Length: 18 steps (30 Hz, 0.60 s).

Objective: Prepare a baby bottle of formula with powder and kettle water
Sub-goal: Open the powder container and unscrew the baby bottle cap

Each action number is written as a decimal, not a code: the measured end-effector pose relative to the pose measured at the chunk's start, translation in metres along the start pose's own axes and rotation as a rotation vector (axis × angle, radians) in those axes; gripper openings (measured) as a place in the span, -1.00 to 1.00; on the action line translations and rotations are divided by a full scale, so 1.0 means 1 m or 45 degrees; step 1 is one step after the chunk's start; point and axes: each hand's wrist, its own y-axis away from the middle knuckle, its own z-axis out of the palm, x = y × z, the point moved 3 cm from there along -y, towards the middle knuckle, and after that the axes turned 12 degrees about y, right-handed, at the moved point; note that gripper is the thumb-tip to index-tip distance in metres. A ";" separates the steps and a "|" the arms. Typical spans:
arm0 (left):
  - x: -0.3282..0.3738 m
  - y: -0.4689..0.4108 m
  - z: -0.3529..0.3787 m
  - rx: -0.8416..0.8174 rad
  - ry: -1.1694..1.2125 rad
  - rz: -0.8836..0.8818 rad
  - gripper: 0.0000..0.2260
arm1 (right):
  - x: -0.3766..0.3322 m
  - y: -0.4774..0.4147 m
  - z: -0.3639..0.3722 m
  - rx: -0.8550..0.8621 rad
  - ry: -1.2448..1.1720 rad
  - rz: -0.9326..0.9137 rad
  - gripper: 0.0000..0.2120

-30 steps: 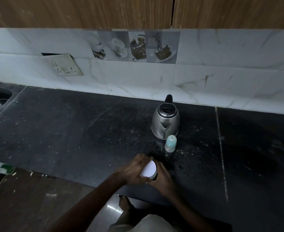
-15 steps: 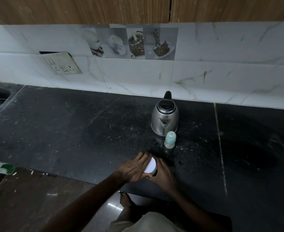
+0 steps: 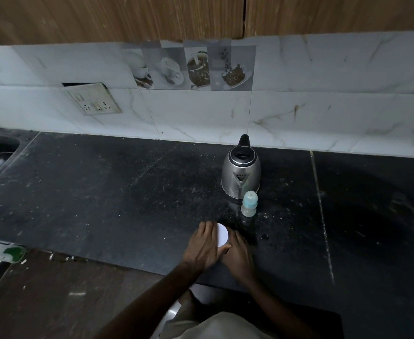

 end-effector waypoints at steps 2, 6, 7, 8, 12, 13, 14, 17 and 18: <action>0.010 0.007 -0.005 -0.075 0.000 -0.161 -0.28 | 0.001 0.003 0.005 0.050 0.055 -0.009 -0.42; 0.016 0.007 -0.025 -0.015 0.167 -0.170 -0.20 | -0.012 0.008 -0.014 0.034 0.027 0.040 -0.36; 0.018 0.005 -0.029 -0.110 0.250 -0.046 -0.24 | -0.013 0.009 -0.014 0.027 0.032 0.043 -0.35; 0.020 0.004 -0.032 -0.230 0.268 0.085 -0.25 | -0.014 0.009 -0.013 0.024 0.040 0.039 -0.32; 0.022 0.002 -0.044 -0.398 0.110 0.106 -0.33 | -0.013 0.012 -0.010 -0.009 0.005 0.083 -0.23; 0.020 -0.001 -0.047 -0.358 0.102 0.007 -0.32 | -0.014 0.012 -0.010 0.003 0.011 0.102 -0.24; 0.020 -0.002 -0.051 -0.335 0.122 -0.069 -0.29 | -0.016 0.012 -0.010 0.022 0.011 0.105 -0.25; 0.023 -0.006 -0.051 -0.400 0.125 0.063 -0.29 | -0.018 0.015 -0.009 0.040 0.019 0.102 -0.28; 0.025 -0.006 -0.051 -0.414 0.088 0.110 -0.34 | -0.017 0.015 -0.008 0.041 0.021 0.113 -0.29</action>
